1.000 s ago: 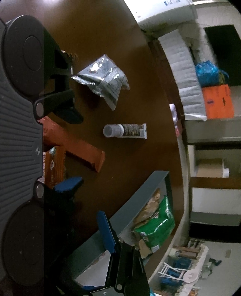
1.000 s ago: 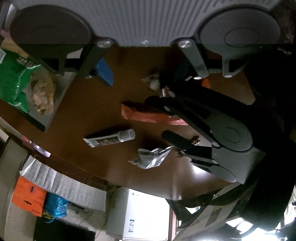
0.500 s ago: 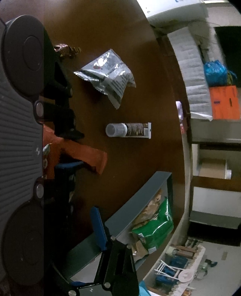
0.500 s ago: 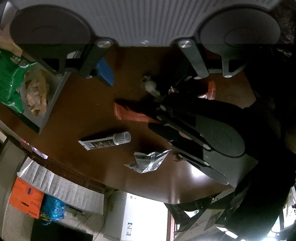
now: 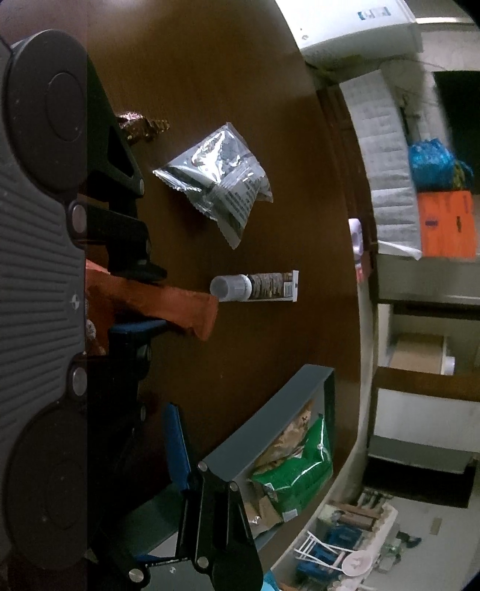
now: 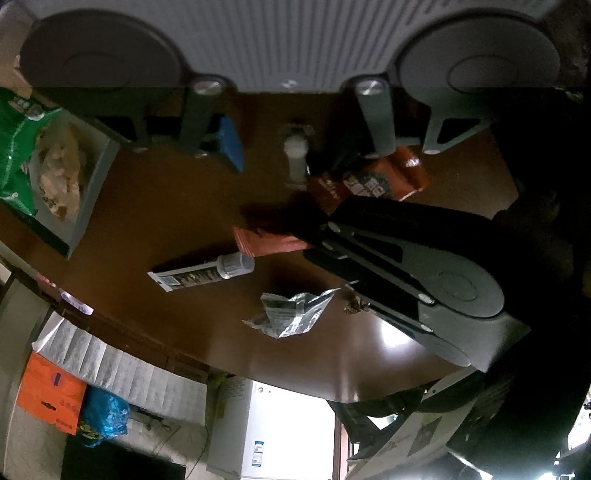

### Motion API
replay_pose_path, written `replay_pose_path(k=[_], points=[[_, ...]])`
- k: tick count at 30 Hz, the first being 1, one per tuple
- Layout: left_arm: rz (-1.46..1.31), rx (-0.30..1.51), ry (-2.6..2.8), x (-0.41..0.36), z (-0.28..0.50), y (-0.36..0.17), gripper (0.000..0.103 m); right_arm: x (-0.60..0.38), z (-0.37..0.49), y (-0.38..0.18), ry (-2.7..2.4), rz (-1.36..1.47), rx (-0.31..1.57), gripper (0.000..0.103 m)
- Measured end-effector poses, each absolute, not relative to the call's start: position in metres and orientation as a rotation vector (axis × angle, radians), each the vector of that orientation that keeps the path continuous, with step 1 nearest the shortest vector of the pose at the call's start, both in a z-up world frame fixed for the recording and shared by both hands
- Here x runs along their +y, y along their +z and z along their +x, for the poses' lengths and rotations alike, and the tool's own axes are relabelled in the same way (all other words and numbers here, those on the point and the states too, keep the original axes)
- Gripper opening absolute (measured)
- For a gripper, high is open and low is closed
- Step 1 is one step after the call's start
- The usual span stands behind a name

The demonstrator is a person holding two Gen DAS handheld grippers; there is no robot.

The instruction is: Organize snacks

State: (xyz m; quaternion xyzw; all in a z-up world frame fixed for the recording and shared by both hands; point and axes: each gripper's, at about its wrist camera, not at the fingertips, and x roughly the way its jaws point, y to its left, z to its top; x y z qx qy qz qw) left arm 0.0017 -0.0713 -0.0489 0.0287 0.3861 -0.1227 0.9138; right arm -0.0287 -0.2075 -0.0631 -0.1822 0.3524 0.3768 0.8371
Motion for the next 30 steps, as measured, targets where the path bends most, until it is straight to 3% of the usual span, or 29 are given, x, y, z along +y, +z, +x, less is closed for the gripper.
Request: replay_pose_path(k=[9,11,30], points=[[0.055,0.787,-0.242,-0.070,0.001,-0.047,0.023,-0.205,-0.027,-0.066,0.821,-0.364,0.771,0.035],[0.056,0.788,-0.246,-0.072,0.002,-0.047,0.023,-0.208,-0.026,-0.066,0.814,-0.359,0.774,0.022],[0.029,0.732,-0.239,-0.075,-0.001,-0.038,0.022,-0.233,-0.023,-0.043,0.734,-0.283,0.673,0.019]])
